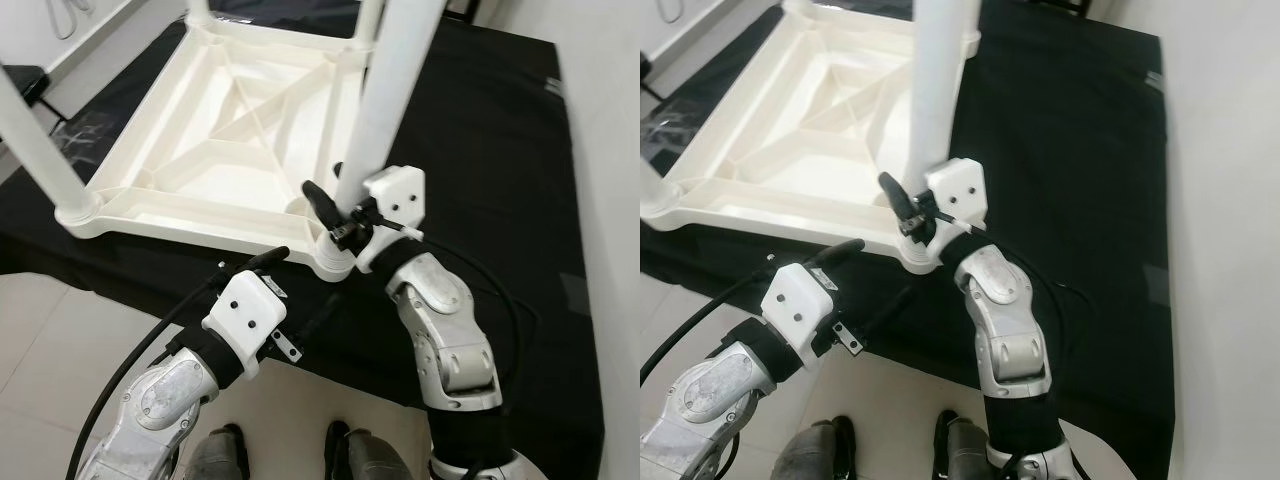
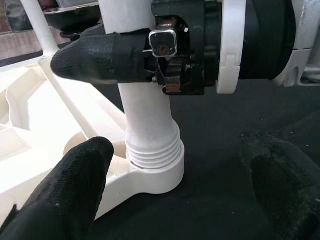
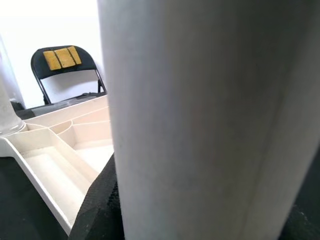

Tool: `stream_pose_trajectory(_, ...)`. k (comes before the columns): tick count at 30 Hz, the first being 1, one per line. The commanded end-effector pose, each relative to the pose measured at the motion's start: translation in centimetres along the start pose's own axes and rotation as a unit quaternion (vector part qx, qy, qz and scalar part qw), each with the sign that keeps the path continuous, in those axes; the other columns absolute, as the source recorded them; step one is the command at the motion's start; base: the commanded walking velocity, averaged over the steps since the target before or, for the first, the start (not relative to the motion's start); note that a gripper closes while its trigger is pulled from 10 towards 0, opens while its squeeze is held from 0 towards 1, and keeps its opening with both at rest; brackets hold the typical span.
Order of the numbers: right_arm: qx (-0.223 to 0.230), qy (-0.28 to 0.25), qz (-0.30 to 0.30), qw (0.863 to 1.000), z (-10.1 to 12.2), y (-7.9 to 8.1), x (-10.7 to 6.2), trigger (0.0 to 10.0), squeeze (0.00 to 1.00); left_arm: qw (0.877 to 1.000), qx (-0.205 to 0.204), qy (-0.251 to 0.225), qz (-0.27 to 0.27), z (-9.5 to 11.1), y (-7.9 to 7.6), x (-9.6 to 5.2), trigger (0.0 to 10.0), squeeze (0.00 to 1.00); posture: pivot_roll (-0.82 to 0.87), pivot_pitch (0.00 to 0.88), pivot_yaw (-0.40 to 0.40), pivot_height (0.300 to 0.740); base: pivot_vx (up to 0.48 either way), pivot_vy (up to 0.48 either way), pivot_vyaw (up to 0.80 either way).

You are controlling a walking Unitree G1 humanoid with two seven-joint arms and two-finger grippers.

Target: Building children table

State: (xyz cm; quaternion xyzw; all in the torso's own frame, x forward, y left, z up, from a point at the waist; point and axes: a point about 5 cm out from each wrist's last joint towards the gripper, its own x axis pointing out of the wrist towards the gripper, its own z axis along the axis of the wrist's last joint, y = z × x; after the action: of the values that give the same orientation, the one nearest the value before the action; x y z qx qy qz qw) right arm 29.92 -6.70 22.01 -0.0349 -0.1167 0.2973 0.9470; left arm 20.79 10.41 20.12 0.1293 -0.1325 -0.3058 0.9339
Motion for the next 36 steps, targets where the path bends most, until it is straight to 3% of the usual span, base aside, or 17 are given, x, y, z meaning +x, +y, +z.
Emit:
stream_pose_trajectory(1, 0.024, 0.099, 0.0, 0.995, -4.0, -0.1, -0.6, 10.0, 0.0, 1.0, 0.001, 0.003, -0.01, -0.2, -0.3, -0.1, 10.0, 0.0, 0.09, 0.257, -0.083, 0.74, 0.0, 0.0, 0.0)
stream_pose_trajectory(2, 0.025, 0.093, 0.002, 0.995, -3.8, -0.4, -0.5, 10.0, 0.0, 1.0, 0.001, 0.002, -0.009, -0.1, -0.3, -0.1, 10.0, 0.0, 0.09, 0.257, -0.083, 0.74, 0.0, 0.0, 0.0)
stream_pose_trajectory(3, 0.027, 0.084, 0.009, 0.996, -3.3, -0.4, -0.2, 10.0, 0.79, 1.0, 0.001, 0.001, -0.01, -0.1, -0.3, 0.0, 10.0, 0.0, 0.09, 0.256, -0.082, 0.74, 0.0, 0.0, 0.0)
stream_pose_trajectory(4, 0.038, 0.07, 0.047, 0.996, -2.6, -0.2, 0.3, 10.0, 1.0, 1.0, 0.002, 0.0, -0.01, -0.1, -0.2, 0.0, 10.0, 0.0, 0.09, 0.26, -0.081, 0.74, 0.0, 0.0, 0.0)
stream_pose_trajectory(10, 0.009, 0.008, 0.178, 0.984, 0.0, -0.1, 1.4, 10.0, 1.0, 1.0, 0.001, 0.001, -0.013, -0.1, -0.3, 0.1, 10.0, 0.0, 0.09, 0.261, -0.084, 0.74, 0.0, 0.0, 0.0)
stream_pose_trajectory(11, 0.002, -0.005, 0.234, 0.972, 0.8, -0.4, 1.6, 10.0, 0.7, 1.0, 0.002, 0.004, -0.017, -0.2, -0.4, 0.0, 10.0, 0.0, 0.1, 0.261, -0.086, 0.74, 0.0, 0.0, 0.0)
stream_pose_trajectory(12, -0.007, -0.016, 0.282, 0.959, 1.5, -0.6, 1.7, 10.0, 0.0, 1.0, 0.002, 0.006, -0.019, -0.3, -0.5, 0.0, 10.0, 0.0, 0.1, 0.261, -0.087, 0.74, 0.0, 0.0, 0.0)
stream_pose_trajectory(14, -0.007, -0.016, 0.282, 0.959, 1.5, -0.6, 1.7, 10.0, 0.0, 1.0, 0.002, 0.006, -0.019, -0.3, -0.5, 0.0, 10.0, 0.0, 0.1, 0.261, -0.087, 0.74, 0.0, 0.0, 0.0)
stream_pose_trajectory(16, -0.014, -0.013, 0.367, 0.93, 2.0, -1.0, 1.9, 10.0, 0.0, 1.0, 0.011, 0.012, -0.022, -0.3, -0.4, -0.2, 10.0, 0.0, 0.13, 0.265, -0.092, 0.74, 0.0, 0.0, 0.0)
stream_pose_trajectory(19, -0.004, 0.001, 0.437, 0.899, 2.0, -1.8, 2.3, 10.0, 0.0, 0.999, 0.016, 0.017, -0.022, -0.3, -0.3, -0.4, 10.0, 0.0, 0.14, 0.266, -0.092, 0.74, 0.0, 0.0, 0.0)
stream_pose_trajectory(23, -0.008, 0.008, 0.44, 0.898, 2.2, -2.9, 3.5, 10.0, 0.0, 0.999, 0.016, 0.017, -0.024, -0.2, -0.4, -0.4, 10.0, 0.0, 0.15, 0.269, -0.091, 0.74, 0.0, 0.0, 0.0)
stream_pose_trajectory(24, -0.01, 0.008, 0.439, 0.898, 2.4, -3.2, 3.9, 8.5, 0.0, 0.999, 0.016, 0.017, -0.025, -0.2, -0.4, -0.5, 10.0, 0.0, 0.15, 0.273, -0.09, 0.74, 0.0, 0.0, 0.0)
stream_pose_trajectory(26, -0.011, 0.007, 0.443, 0.897, 2.5, -3.4, 4.2, 8.5, 0.0, 0.999, 0.015, 0.017, -0.026, -0.1, -0.4, -0.5, 10.0, 0.0, 0.15, 0.273, -0.09, 0.74, 0.0, 0.0, 0.0)
stream_pose_trajectory(27, -0.012, 0.007, 0.444, 0.896, 2.6, -3.5, 4.5, 3.3, 0.0, 0.999, 0.015, 0.018, -0.027, -0.2, -0.5, -0.5, 10.0, 0.0, 0.15, 0.276, -0.09, 0.74, 0.0, 0.0, 0.0)
stream_pose_trajectory(28, -0.012, 0.007, 0.444, 0.896, 2.6, -3.5, 4.5, 3.3, 0.0, 0.999, 0.015, 0.018, -0.027, -0.2, -0.5, -0.5, 10.0, 0.0, 0.15, 0.276, -0.09, 0.74, 0.0, 0.0, 0.0)
stream_pose_trajectory(30, -0.016, 0.008, 0.443, 0.896, 2.5, -3.8, 4.7, 0.0, 0.0, 0.999, 0.015, 0.019, -0.028, -0.2, -0.6, -0.6, 10.0, 0.0, 0.15, 0.278, -0.09, 0.74, 0.0, 0.0, 0.0)
stream_pose_trajectory(36, -0.013, 0.021, 0.438, 0.899, 1.4, -4.7, 4.3, 0.0, 0.0, 0.999, 0.009, 0.018, -0.032, -0.1, -0.7, -0.6, 10.0, 0.0, 0.14, 0.283, -0.092, 0.74, 0.0, 0.0, 0.0)
